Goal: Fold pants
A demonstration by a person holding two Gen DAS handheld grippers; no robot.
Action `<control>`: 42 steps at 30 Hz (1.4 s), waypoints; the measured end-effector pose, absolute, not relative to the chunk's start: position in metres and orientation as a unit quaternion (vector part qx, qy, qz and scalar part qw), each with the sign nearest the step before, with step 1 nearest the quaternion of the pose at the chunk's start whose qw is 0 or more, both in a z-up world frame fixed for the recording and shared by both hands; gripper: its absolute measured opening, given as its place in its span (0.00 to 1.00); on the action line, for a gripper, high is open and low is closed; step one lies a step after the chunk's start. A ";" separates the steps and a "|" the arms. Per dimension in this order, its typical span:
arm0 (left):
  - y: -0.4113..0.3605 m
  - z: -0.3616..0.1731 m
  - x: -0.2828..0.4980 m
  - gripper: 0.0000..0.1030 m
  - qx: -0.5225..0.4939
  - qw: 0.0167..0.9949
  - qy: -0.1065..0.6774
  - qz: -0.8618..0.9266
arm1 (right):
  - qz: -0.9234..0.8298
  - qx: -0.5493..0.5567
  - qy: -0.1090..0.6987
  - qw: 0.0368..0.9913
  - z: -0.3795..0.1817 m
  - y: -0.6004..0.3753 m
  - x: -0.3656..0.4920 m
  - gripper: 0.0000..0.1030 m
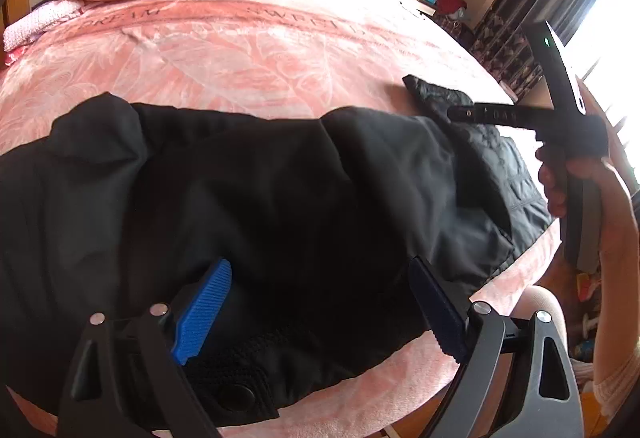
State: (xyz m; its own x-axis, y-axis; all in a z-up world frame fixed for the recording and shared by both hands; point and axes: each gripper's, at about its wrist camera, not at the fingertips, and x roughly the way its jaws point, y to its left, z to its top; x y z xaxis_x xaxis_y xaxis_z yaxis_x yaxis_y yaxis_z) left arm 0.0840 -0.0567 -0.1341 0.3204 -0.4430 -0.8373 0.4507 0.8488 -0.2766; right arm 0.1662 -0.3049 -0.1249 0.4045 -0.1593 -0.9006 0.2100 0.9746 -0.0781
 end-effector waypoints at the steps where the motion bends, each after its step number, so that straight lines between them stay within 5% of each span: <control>1: -0.058 -0.140 0.083 0.88 0.010 0.811 0.517 -0.276 | -0.121 0.022 0.543 0.831 -0.133 -0.305 0.172 0.66; 5: -0.063 -0.153 0.075 0.88 0.039 0.814 0.510 -0.274 | -0.200 -0.017 0.557 0.805 -0.164 -0.311 0.194 0.63; 10: -0.060 -0.154 0.073 0.88 0.037 0.815 0.507 -0.278 | -0.205 0.008 0.546 0.812 -0.168 -0.326 0.191 0.11; 13: -0.055 -0.155 0.076 0.88 0.016 0.814 0.510 -0.279 | -0.191 0.043 0.527 0.827 -0.151 -0.340 0.176 0.06; 23: -0.053 -0.154 0.083 0.88 -0.030 0.818 0.519 -0.246 | -0.173 0.171 0.461 0.853 -0.095 -0.393 0.079 0.08; 31: -0.059 -0.154 0.082 0.88 -0.019 0.821 0.522 -0.230 | -0.230 0.252 0.446 0.827 -0.113 -0.455 -0.012 0.34; 38: -0.066 -0.150 0.081 0.88 -0.021 0.820 0.530 -0.216 | -0.241 0.300 0.441 0.811 -0.134 -0.491 -0.051 0.35; 40: -0.065 -0.148 0.081 0.88 -0.040 0.816 0.534 -0.221 | -0.232 0.327 0.433 0.807 -0.137 -0.497 -0.057 0.47; 42: -0.067 -0.146 0.079 0.88 -0.054 0.812 0.536 -0.223 | -0.232 0.341 0.426 0.805 -0.137 -0.501 -0.062 0.48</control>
